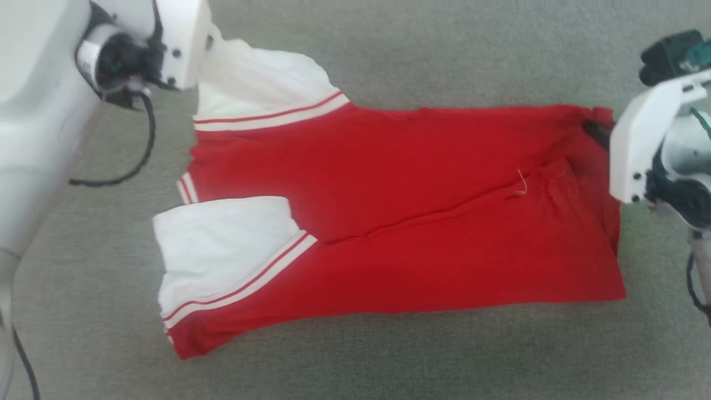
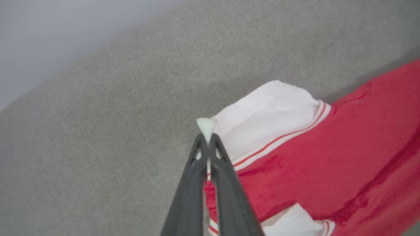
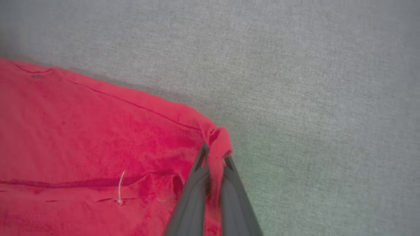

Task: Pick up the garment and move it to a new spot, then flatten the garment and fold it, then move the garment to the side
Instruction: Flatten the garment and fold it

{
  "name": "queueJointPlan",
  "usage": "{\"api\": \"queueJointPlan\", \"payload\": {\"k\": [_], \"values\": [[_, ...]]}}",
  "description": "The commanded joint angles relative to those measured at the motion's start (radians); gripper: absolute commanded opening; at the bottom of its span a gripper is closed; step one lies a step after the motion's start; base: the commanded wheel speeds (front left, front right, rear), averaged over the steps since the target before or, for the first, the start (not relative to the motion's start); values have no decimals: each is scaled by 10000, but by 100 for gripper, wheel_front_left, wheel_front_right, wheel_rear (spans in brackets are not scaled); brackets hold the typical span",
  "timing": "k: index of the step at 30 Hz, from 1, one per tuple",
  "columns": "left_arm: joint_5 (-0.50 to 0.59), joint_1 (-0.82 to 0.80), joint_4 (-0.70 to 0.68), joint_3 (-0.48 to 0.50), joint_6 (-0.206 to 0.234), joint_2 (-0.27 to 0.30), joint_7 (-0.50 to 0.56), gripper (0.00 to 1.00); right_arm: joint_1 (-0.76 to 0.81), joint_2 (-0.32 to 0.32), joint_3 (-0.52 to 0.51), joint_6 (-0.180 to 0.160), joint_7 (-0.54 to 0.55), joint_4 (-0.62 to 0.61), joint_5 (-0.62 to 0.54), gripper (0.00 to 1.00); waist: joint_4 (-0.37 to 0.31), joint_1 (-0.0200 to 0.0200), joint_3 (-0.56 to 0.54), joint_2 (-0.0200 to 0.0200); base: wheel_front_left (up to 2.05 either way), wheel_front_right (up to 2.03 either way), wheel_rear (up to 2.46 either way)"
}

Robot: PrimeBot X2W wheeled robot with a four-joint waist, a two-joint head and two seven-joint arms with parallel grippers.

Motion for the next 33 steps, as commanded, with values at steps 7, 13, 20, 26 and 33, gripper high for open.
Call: {"api": "queueJointPlan", "payload": {"k": [7, 13, 20, 26, 33], "values": [[-124, 1323, -3203, -180, 1068, 1112, 624, 0, 1734, 20, -1189, 2, 825, -1664, -213, 0, 723, 0, -749, -1, 0, 0, 0], [-410, 2748, -6558, -150, 2541, 2445, 1057, 0, 2989, 222, -2140, 2, 1641, -2797, -374, 0, 985, 0, -1058, -1, 0, 0, 0], [-825, 4250, -9255, -271, 3983, 3587, 1309, 0, 3984, 618, -2829, 2, 2398, -3336, -479, 0, 1058, 0, -1160, -1, 0, 0, 0], [-1133, 5332, -9412, -489, 4295, 3700, 1007, 0, 4301, 1014, -2895, 2, 2554, -2978, -550, 0, 965, 0, -1201, -1, 0, 0, 0], [-1142, 5924, -8201, -661, 3557, 3280, 128, 87, 4008, 1408, -2891, 2, 2048, -2245, -765, 100, 841, 0, -1381, -1, 0, 0, 0]]}}
